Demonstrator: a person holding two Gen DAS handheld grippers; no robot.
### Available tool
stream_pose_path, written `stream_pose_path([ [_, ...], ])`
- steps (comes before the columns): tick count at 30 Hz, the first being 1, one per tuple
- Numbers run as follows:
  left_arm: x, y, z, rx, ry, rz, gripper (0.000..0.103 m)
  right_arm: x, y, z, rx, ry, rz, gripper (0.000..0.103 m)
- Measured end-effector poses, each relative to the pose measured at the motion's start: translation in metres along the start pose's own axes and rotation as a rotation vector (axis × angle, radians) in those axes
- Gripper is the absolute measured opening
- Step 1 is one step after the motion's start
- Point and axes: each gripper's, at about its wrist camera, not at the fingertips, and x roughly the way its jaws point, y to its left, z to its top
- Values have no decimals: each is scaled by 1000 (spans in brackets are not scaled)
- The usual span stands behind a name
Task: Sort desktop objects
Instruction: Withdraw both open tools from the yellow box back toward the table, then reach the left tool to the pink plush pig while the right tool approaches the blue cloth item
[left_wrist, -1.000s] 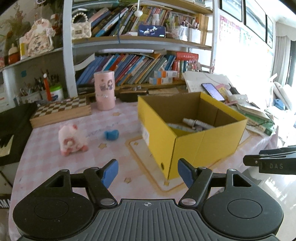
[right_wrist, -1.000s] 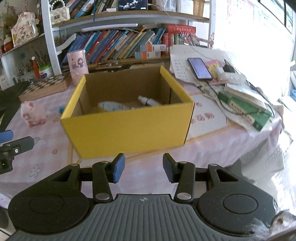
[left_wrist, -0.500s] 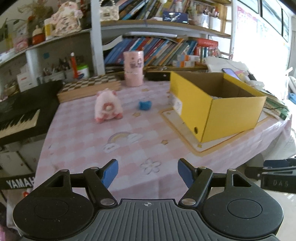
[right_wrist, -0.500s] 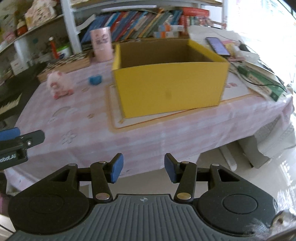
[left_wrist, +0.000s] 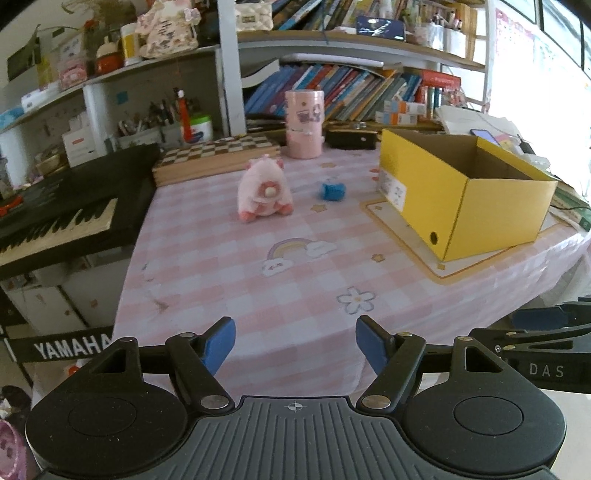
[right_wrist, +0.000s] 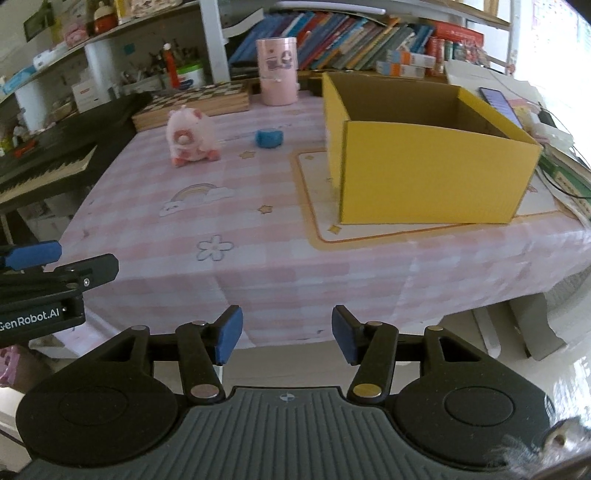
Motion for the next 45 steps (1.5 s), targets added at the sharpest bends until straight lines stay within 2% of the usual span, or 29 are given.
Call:
stream_pose_path([
  [3, -2, 8, -2, -5, -2, 14, 76, 4, 10, 2, -15, 1, 14, 53],
  [5, -3, 13, -3, -8, -7, 25, 81, 6, 16, 4, -26, -3, 22, 55],
  [14, -7, 36, -1, -24, -30, 68, 82, 17, 44, 16, -68, -8, 60, 57],
  [25, 12, 40, 11, -29, -31, 58, 82, 29, 48, 29, -89, -17, 44, 59],
  [33, 44, 38, 35, -47, -23, 56, 82, 54, 43, 55, -141, -22, 48, 61],
  [41, 80, 33, 72, -74, -37, 67, 83, 85, 32, 99, -153, -50, 51, 61],
  [45, 98, 32, 88, -87, -41, 80, 87, 99, 26, 121, -169, -71, 47, 62],
])
